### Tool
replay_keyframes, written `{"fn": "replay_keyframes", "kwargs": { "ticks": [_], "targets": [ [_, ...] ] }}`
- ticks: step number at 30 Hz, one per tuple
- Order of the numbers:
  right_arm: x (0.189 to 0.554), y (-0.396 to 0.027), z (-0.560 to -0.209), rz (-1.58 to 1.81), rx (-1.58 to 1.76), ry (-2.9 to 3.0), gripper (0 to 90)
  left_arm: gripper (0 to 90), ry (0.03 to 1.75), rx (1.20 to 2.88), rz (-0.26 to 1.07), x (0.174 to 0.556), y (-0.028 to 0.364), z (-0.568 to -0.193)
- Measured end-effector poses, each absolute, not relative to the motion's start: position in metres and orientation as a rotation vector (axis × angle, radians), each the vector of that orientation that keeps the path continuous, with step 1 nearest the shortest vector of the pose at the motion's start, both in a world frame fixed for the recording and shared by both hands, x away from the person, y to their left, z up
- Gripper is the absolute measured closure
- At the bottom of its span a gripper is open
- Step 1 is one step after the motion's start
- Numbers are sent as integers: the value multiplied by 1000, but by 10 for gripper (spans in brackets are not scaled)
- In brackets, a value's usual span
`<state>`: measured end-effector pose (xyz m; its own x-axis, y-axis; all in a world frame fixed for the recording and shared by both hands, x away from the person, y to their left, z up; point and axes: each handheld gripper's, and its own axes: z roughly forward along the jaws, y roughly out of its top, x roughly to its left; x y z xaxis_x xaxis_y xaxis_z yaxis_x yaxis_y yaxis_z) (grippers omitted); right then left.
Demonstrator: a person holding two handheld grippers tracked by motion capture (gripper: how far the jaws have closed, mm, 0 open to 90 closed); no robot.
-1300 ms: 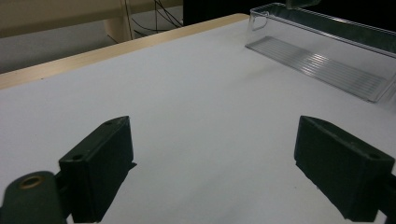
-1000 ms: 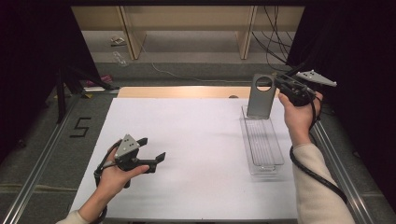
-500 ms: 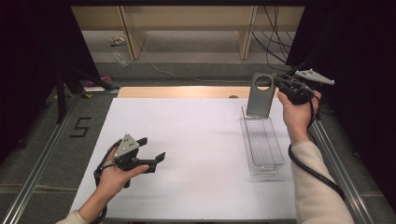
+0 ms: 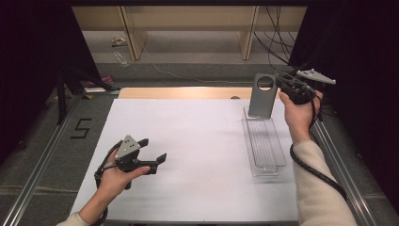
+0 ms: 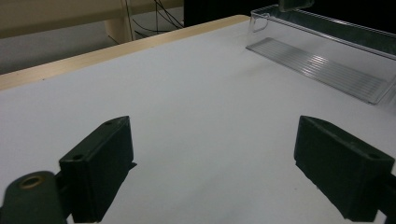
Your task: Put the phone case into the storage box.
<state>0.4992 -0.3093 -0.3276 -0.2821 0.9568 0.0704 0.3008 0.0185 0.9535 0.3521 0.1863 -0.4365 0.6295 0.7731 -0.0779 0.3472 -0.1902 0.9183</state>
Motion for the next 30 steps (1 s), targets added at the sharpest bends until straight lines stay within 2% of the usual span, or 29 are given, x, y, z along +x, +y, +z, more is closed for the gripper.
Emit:
{"fn": "replay_keyframes", "kwargs": {
  "ticks": [30],
  "targets": [
    [511, -312, -333, 1265, 1326, 1647, 855, 116, 906, 1788, 499, 353, 186, -437]
  ]
}}
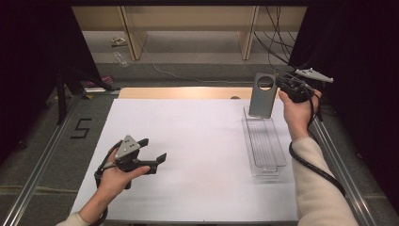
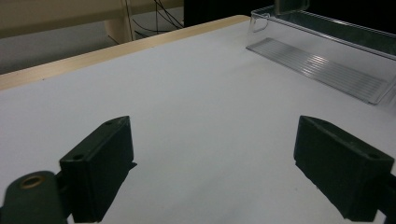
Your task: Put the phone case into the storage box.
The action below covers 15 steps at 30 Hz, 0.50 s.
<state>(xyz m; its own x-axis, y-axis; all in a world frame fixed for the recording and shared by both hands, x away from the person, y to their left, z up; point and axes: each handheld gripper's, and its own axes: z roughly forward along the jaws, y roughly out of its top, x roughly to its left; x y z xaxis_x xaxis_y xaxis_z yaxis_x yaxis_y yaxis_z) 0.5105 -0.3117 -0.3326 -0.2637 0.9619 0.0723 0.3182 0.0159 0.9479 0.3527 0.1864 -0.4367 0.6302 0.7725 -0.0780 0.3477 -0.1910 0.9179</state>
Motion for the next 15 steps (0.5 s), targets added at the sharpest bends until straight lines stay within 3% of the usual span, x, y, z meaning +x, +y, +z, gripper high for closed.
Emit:
{"fn": "replay_keyframes", "kwargs": {
  "ticks": [15],
  "targets": [
    [515, -310, -333, 1254, 1335, 1652, 854, 115, 906, 1785, 499, 353, 187, -436]
  ]
}}
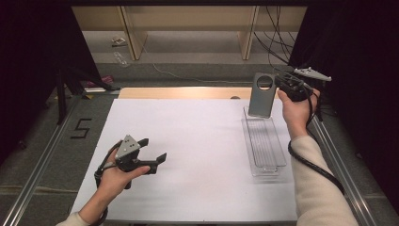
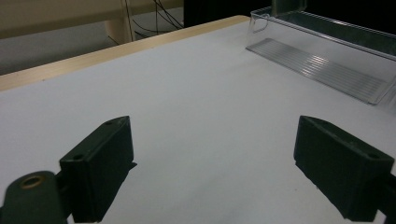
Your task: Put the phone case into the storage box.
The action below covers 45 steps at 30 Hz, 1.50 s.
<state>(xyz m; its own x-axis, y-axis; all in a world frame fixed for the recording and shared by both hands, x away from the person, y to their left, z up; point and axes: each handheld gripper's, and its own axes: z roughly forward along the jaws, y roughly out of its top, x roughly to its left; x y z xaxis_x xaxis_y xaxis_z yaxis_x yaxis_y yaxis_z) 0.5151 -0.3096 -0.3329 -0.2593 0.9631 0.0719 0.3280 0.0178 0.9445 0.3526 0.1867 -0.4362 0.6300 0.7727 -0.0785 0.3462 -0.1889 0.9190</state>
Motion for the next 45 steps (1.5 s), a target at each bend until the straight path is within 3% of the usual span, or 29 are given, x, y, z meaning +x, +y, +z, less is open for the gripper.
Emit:
{"fn": "replay_keyframes", "kwargs": {
  "ticks": [45],
  "targets": [
    [535, -308, -352, 1192, 1336, 1700, 853, 117, 911, 1788, 488, 354, 187, -438]
  ]
}}
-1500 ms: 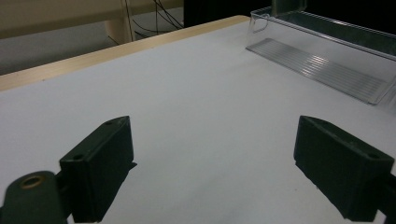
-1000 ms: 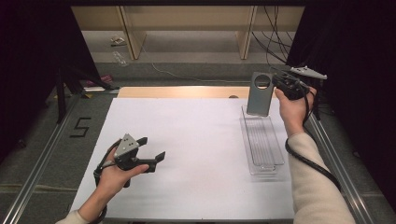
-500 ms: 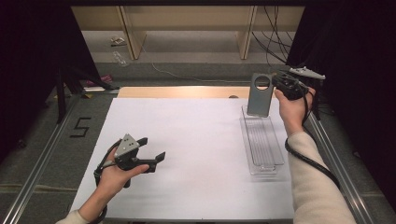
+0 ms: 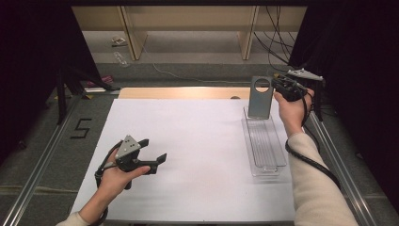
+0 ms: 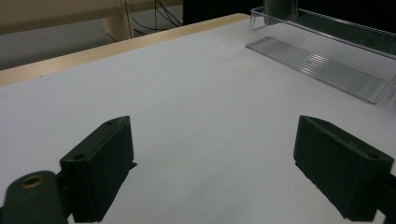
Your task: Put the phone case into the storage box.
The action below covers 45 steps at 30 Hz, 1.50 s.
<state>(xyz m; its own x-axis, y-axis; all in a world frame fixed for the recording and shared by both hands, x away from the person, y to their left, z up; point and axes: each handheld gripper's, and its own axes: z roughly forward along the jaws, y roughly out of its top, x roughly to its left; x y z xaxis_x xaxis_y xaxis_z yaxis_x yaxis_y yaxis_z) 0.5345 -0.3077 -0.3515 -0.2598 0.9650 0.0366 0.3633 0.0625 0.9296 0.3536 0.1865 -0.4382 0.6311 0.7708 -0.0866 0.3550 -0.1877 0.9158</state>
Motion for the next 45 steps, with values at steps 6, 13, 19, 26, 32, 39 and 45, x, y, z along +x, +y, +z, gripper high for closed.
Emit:
{"fn": "replay_keyframes", "kwargs": {
  "ticks": [6, 13, 19, 26, 32, 39, 45],
  "targets": [
    [537, -306, -356, 1187, 1334, 1712, 853, 117, 913, 1789, 488, 354, 187, -438],
    [539, -305, -360, 1192, 1335, 1720, 852, 117, 914, 1788, 487, 354, 187, -439],
    [540, -305, -363, 1188, 1339, 1724, 852, 117, 912, 1788, 487, 354, 187, -438],
    [542, -304, -366, 1184, 1339, 1728, 852, 118, 914, 1787, 487, 354, 187, -438],
    [544, -304, -370, 1182, 1336, 1737, 851, 118, 914, 1787, 487, 354, 187, -438],
    [545, -304, -375, 1177, 1338, 1741, 851, 118, 914, 1789, 488, 354, 187, -439],
    [547, -303, -379, 1183, 1334, 1751, 850, 119, 914, 1788, 488, 354, 187, -439]
  ]
}}
